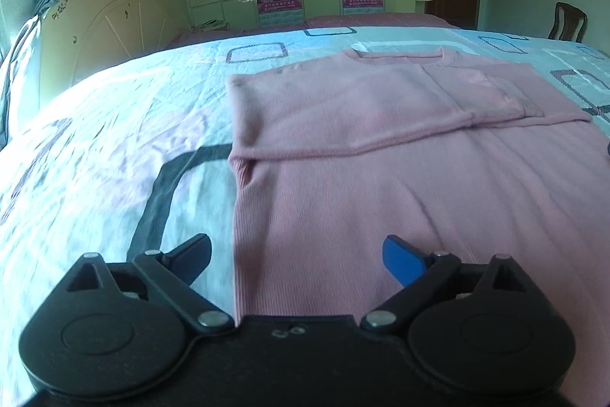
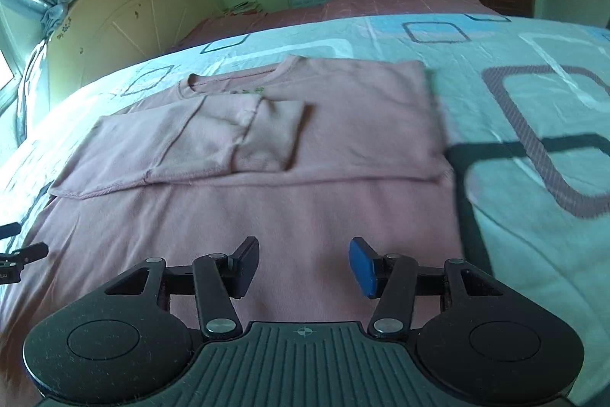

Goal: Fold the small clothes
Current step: 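Release the sweatshirt and move both tools toward the hem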

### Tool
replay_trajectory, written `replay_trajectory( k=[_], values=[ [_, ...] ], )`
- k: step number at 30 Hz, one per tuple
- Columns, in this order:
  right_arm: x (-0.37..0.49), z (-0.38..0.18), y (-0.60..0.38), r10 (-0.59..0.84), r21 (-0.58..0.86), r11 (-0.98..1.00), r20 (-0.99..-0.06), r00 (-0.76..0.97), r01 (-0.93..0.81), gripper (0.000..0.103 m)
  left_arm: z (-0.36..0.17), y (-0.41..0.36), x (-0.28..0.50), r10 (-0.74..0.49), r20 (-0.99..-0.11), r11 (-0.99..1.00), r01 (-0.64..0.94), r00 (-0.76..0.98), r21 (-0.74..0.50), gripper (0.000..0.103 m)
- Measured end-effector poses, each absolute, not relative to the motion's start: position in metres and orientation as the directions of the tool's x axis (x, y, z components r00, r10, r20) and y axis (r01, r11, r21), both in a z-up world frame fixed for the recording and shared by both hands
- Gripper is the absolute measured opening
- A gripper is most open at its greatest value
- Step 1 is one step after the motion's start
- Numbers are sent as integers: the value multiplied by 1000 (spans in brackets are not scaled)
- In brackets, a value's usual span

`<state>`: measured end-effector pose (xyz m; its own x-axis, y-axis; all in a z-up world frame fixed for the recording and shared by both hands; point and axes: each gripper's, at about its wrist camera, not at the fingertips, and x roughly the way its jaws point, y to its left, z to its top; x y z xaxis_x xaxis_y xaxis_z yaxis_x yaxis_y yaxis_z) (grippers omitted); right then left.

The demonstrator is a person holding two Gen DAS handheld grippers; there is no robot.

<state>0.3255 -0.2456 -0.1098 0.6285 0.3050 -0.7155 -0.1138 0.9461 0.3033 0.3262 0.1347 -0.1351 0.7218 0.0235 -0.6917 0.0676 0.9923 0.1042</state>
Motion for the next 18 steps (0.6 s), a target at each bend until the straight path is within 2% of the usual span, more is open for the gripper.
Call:
replay_trajectory(
  k=[5,18],
  values=[
    [263,-112,-315,339,441,897,-702,627,9,52,-133,149,273,-22,-729,1000,30,684,-2,75],
    [158,-121,-356,510,688,721,-606,610,80,52,-132,165,175,-205,-708,942,-59,675,-329,53]
  ],
)
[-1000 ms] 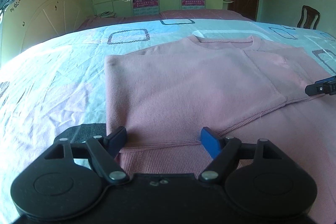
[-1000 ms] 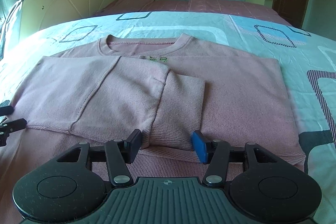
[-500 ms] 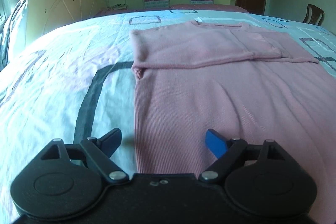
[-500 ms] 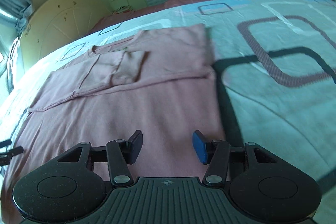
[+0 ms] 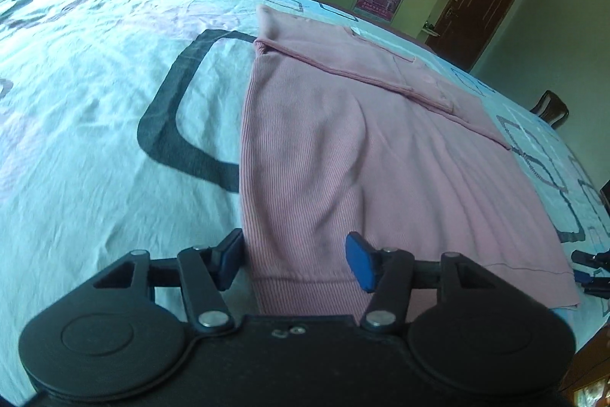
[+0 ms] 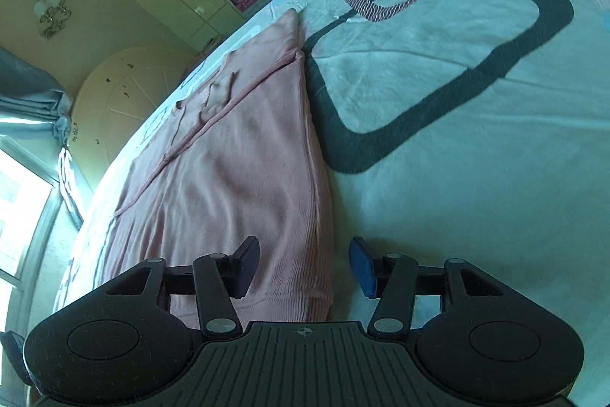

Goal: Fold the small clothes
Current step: 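Release the sweatshirt and move both tools toward the hem, then grasp the sweatshirt hem with both tools and lift it toward the collar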

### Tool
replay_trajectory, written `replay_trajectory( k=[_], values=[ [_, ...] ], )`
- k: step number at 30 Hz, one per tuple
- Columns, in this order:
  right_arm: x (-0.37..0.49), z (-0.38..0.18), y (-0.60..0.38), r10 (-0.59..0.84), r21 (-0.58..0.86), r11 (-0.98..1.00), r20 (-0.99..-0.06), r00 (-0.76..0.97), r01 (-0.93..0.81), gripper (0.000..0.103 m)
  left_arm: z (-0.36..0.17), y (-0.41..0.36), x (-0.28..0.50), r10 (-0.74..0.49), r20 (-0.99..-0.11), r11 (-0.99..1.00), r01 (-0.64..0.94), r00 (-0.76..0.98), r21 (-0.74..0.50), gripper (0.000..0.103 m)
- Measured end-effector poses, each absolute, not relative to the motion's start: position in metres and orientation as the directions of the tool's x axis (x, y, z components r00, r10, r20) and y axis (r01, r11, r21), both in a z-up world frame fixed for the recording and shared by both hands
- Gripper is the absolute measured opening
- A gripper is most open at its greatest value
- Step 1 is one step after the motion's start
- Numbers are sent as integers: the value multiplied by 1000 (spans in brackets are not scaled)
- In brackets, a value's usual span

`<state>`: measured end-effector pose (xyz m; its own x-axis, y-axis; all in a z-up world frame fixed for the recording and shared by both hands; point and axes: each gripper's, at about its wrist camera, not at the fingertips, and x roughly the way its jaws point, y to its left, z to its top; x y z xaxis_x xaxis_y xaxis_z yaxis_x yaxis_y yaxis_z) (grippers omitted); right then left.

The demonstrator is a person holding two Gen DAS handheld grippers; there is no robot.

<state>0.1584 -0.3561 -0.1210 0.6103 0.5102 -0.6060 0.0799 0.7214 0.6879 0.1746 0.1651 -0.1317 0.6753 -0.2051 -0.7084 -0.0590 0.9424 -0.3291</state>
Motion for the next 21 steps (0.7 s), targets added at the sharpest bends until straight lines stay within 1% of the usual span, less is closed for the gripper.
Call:
replay_trajectory(
  k=[2,5,7,12,15,16,17,18,20,21],
  values=[
    [146,-123,-354,550,718,693,-585,596,65,52,-134,171,161,-243,-692,914,-80,680,-399,48],
    [131,-124,-352,606,760,649,-545,580,36,52,-140,184,145,-325,-651,838,-110,686,-534,43],
    [127,-126,-354,625,783,621,-519,583,31,52,-145,191,141,-373,-623,790,-116,688,-601,43],
    [142,-135,-369,619,832,547,-475,625,91,52,-153,196,153,-420,-586,733,-121,693,-669,43],
    [156,-138,-365,661,852,519,-452,600,70,51,-158,189,163,-452,-567,709,-109,689,-697,42],
    [158,-139,-362,673,851,522,-453,584,58,40,-160,186,167,-459,-565,708,-102,686,-699,41],
    [159,-139,-358,689,852,522,-453,566,47,35,-161,183,170,-462,-567,710,-99,682,-697,36],
    [159,-140,-353,704,854,520,-449,551,33,32,-161,180,173,-462,-571,714,-98,678,-693,32],
    [156,-139,-347,705,843,537,-453,547,5,21,-162,173,177,-448,-590,735,-99,672,-671,13],
    [155,-139,-347,701,844,537,-451,553,7,18,-163,172,178,-437,-600,744,-106,670,-660,12]
  ],
)
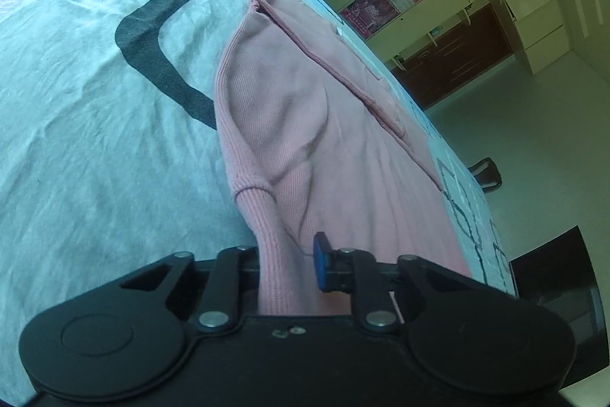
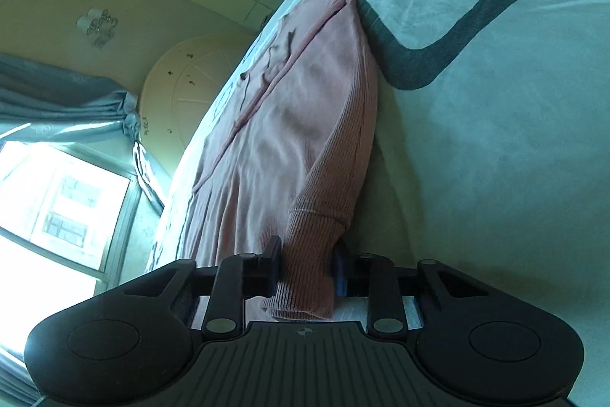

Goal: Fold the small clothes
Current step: 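Grasp the sweatshirt hem with both tools and lift it toward the collar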

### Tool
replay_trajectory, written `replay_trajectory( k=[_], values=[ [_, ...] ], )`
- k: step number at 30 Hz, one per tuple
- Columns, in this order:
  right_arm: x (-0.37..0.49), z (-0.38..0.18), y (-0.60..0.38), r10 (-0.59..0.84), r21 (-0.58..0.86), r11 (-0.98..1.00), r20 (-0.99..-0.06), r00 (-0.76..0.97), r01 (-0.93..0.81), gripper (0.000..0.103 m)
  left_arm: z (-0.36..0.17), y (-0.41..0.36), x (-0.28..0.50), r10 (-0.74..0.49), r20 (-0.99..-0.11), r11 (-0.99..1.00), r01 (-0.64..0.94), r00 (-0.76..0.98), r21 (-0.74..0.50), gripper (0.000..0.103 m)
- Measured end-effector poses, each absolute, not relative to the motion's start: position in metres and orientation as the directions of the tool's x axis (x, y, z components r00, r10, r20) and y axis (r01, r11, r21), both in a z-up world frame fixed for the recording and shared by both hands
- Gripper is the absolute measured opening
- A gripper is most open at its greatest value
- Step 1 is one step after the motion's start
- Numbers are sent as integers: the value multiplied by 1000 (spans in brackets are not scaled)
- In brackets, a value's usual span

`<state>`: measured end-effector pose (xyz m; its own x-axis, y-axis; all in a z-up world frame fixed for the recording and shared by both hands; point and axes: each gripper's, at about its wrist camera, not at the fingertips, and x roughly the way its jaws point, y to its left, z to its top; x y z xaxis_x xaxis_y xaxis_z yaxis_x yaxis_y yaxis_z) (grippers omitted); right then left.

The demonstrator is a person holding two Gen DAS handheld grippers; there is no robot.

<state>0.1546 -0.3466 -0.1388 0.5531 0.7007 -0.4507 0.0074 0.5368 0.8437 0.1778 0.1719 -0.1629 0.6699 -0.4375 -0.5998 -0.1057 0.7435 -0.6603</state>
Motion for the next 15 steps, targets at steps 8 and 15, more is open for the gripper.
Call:
replay_trajectory(
  k=[8,15],
  values=[
    [160,-142,-369,636,848,525,-443,631,67,29,-168,183,174,-456,-570,708,-109,683,-697,18],
    [179,-161,-375,667,893,431,-411,621,129,29,-166,180,191,-453,-570,710,-109,685,-696,23]
  ],
)
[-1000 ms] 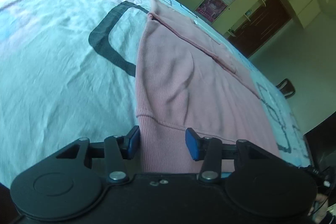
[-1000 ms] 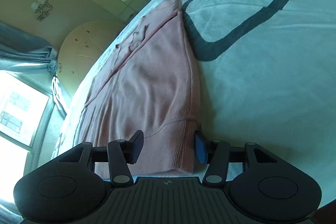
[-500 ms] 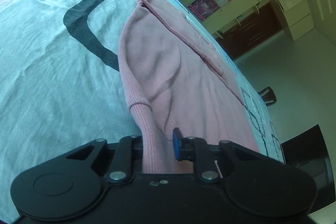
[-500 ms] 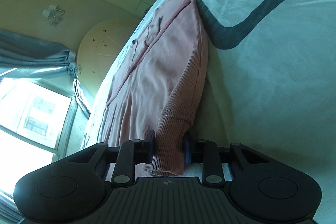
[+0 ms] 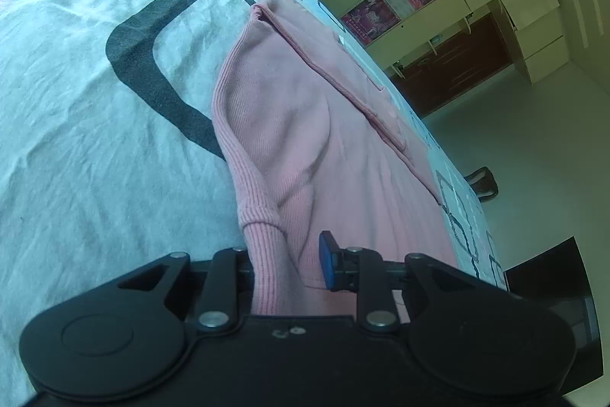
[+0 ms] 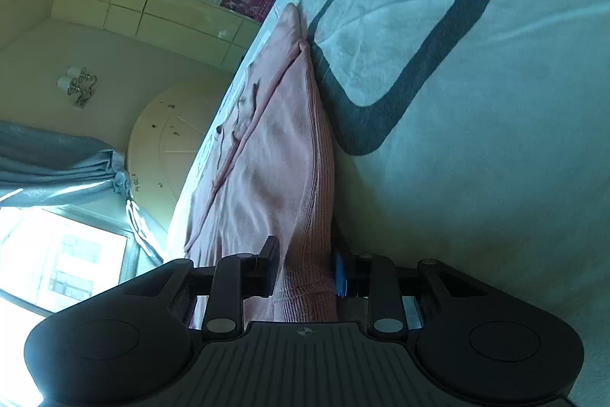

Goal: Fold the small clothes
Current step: 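Grasp the sweatshirt hem with both tools and lift it toward the collar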

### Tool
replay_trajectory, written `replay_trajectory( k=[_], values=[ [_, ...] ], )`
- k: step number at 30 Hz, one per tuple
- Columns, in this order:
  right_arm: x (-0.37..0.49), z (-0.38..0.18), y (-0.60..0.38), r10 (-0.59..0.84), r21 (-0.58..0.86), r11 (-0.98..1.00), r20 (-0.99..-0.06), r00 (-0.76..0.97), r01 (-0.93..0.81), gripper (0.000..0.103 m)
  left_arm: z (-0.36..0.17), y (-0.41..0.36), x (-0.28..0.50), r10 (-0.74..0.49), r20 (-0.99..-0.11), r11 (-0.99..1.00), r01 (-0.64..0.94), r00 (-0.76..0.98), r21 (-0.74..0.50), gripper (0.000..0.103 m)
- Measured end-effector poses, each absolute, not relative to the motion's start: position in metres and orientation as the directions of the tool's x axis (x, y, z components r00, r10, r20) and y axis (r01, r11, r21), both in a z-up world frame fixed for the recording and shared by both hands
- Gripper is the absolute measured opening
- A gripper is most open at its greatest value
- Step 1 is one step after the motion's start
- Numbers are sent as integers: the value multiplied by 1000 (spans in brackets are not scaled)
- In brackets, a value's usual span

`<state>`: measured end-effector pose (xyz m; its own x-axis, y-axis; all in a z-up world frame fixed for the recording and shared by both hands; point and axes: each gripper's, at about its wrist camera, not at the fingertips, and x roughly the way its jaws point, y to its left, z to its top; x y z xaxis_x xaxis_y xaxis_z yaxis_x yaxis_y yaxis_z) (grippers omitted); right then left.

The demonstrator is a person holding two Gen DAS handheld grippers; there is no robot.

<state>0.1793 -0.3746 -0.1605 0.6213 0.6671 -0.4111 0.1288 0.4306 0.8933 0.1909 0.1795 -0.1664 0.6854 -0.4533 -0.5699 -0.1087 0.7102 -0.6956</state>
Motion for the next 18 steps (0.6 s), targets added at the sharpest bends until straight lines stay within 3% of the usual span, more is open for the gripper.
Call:
replay_trajectory(
  k=[9,10,11,15,17,18],
  values=[
    [145,-153,-357,741,905,425,-350,573,3,27,-168,184,174,-461,-559,705,-99,689,-703,23],
    [145,-152,-358,728,898,439,-359,584,5,9,-167,184,175,-457,-564,711,-99,687,-697,18],
    [145,-150,-360,715,893,449,-367,595,12,9,-166,184,175,-443,-572,722,-103,690,-684,4],
    [139,-123,-361,702,874,478,-319,637,-89,8,-151,184,166,-435,-509,724,-48,743,-688,4],
    [135,-118,-358,689,863,495,-317,652,-104,8,-152,184,164,-420,-524,739,-56,741,-671,5],
    [136,-123,-355,670,835,544,-372,643,-83,8,-157,184,165,-400,-561,758,-83,724,-647,5]
  ],
)
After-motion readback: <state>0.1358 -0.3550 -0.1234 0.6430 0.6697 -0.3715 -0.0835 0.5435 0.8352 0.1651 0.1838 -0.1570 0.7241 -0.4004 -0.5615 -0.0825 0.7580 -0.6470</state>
